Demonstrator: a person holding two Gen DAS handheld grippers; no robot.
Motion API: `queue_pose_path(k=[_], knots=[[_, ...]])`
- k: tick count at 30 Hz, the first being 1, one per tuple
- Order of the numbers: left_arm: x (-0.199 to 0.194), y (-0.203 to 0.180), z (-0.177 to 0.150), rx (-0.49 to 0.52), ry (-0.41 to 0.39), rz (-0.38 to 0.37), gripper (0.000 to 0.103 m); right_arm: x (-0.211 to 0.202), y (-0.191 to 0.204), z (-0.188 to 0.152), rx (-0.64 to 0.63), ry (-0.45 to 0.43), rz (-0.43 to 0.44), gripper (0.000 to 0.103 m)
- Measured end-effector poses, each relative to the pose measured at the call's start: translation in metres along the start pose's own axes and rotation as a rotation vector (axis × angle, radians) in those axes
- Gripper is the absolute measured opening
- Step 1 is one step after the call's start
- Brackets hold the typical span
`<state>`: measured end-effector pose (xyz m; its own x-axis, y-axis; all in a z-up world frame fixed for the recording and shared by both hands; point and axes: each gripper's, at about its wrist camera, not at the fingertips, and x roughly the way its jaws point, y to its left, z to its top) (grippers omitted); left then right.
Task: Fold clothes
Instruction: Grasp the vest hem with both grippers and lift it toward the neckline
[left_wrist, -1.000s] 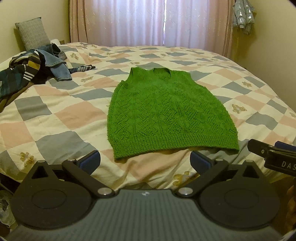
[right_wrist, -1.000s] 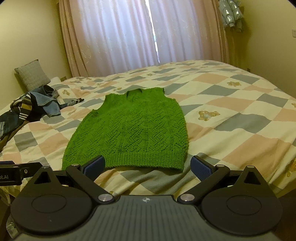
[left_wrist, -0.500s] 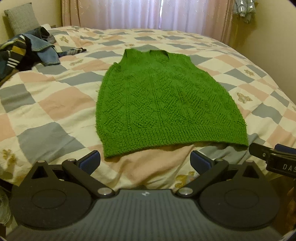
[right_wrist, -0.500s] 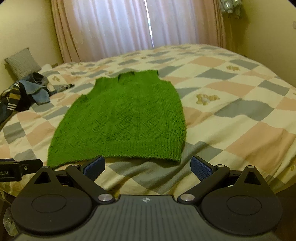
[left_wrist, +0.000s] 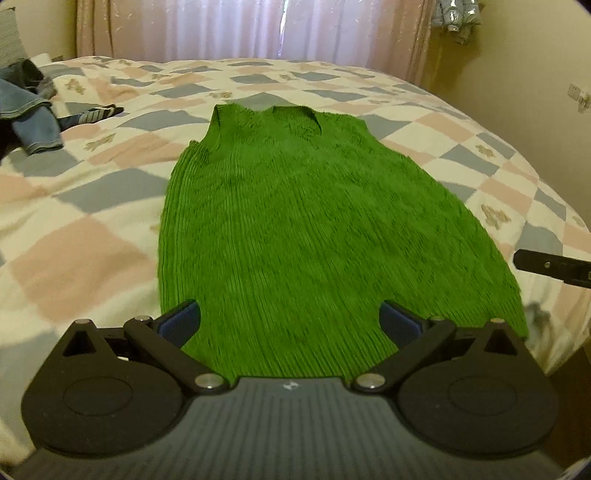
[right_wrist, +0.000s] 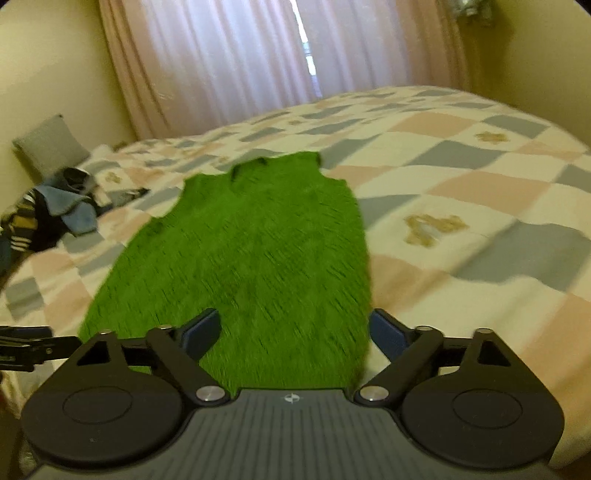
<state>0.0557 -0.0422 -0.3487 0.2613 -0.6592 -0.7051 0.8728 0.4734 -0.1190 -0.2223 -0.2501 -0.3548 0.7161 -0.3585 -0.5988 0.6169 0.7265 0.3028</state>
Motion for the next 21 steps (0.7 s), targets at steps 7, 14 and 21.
queue_pose_path(k=[7,14,21], knots=[[0.052,0.052,0.040,0.008,0.029,-0.098,0.070,0.078,-0.032,0.044,-0.037,0.123,0.094,0.035],[0.123,0.097,0.109,-0.006,0.039,-0.166,0.083,0.150,-0.069,0.103,0.003,0.169,0.199,0.036],[0.211,0.148,0.194,-0.112,0.007,-0.219,0.090,0.229,-0.104,0.172,0.046,0.126,0.233,0.047]])
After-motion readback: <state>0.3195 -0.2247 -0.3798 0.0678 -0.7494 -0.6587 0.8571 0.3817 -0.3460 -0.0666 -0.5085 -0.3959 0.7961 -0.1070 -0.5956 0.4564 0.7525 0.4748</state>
